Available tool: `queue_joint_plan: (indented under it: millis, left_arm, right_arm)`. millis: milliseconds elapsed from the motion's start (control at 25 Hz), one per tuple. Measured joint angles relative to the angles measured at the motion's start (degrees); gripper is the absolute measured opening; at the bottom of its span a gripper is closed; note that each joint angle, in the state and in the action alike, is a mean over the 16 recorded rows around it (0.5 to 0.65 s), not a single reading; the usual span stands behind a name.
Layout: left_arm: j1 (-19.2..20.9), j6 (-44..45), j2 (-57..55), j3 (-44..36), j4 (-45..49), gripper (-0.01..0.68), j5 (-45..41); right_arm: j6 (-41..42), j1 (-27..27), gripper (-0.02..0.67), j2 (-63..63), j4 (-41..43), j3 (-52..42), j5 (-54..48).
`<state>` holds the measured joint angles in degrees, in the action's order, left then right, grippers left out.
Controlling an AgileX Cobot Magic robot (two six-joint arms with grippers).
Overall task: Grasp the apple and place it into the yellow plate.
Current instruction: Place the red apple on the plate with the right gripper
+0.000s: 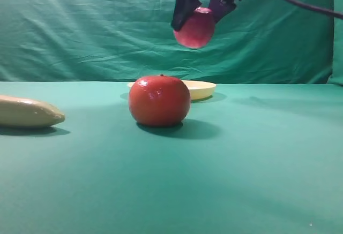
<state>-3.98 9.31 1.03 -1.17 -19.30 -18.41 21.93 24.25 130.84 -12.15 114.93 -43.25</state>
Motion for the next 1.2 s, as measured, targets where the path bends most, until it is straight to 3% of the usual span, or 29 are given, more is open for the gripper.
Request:
queue_joint_plan:
  millis: [200,560,720,840,1200]
  left_arm:
    - [0.00,0.00,0.00,0.00,0.00,0.157,0.00]
    - [0.00,0.00,0.00,0.00,0.00,0.157,0.00]
    - [0.00,0.00,0.00,0.00,0.00,0.157,0.00]
    - [0.00,0.00,0.00,0.00,0.00,0.157,0.00]
    - [0.00,0.00,0.00,0.00,0.00,0.157,0.00]
  right_arm:
    - [0.41,0.49,0.516,2.01,-0.21,0.11,0.46]
    - [1.17,0.57,0.589,1.74,-0.12,0.16,-0.88]
    - [1.28,0.57,0.581,-0.57,0.56,0.17,-2.03]
    - [1.18,0.57,0.519,-3.44,1.13,0.17,-3.23]
    - [-0.67,0.57,0.172,-15.87,2.59,0.17,-9.73]
